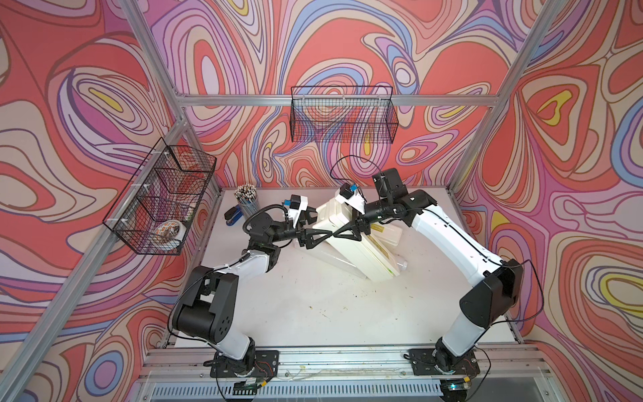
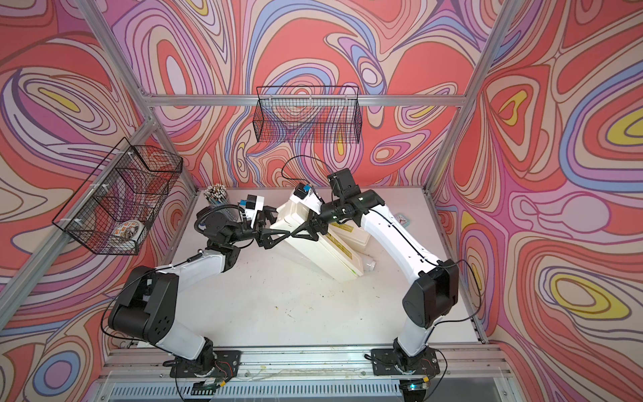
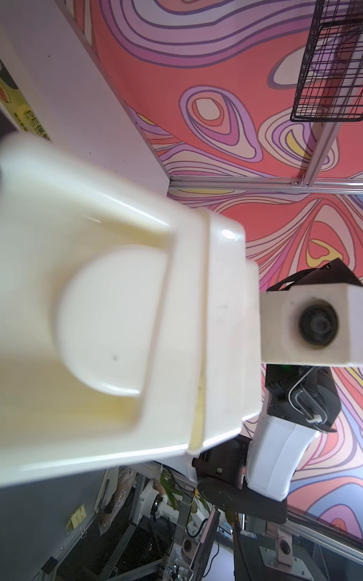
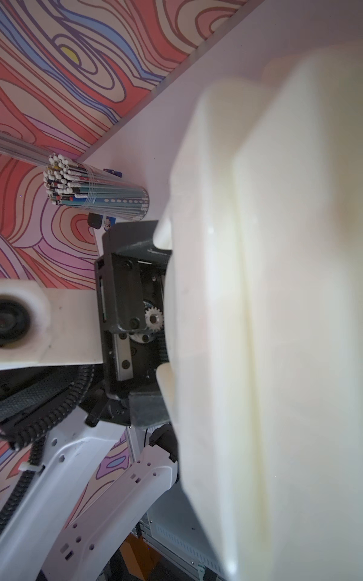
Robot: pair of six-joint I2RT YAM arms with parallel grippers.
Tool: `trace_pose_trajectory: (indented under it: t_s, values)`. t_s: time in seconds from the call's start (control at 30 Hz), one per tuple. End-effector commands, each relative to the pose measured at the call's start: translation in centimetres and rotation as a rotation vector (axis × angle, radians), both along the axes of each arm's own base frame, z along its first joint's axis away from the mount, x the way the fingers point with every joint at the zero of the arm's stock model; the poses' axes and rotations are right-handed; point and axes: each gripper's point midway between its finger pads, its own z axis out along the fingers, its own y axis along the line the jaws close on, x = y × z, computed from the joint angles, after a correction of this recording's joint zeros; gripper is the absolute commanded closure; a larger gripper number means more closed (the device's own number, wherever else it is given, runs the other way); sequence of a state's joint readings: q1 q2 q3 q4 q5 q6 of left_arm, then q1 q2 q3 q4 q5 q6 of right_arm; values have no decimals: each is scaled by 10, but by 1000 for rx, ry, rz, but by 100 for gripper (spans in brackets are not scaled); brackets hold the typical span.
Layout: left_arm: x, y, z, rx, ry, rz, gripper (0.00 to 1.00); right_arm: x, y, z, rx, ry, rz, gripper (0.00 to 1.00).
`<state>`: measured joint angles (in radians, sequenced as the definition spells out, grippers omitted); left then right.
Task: Put plastic wrap rolls into dispensers
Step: Open the lid of the plastic wrap cutting box.
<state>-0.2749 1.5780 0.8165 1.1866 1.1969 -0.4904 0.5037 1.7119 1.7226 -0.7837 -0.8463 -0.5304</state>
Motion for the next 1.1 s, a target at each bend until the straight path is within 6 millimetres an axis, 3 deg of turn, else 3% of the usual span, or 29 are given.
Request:
trace_pose_trajectory:
  t_s: [0.0,0.33,0.63,0.73,0.9,1.07]
  values:
    - [4,5,14,-29,-140,87,100,-5,10,17,69,11,-19,52]
    - [2,19,-9,28,-102,127,100,12,-19,27,110,30,-94,45]
    - [-3,26,-32,142,-87,157,100,10,-29,36,151,40,-85,49]
    - [-3,27,-36,162,-87,159,100,12,-32,36,148,37,-95,55]
    - [-5,26,-34,150,-96,147,100,29,-37,24,102,32,-190,57]
    - [-10,12,-33,196,-138,114,100,53,-40,15,92,32,-314,62]
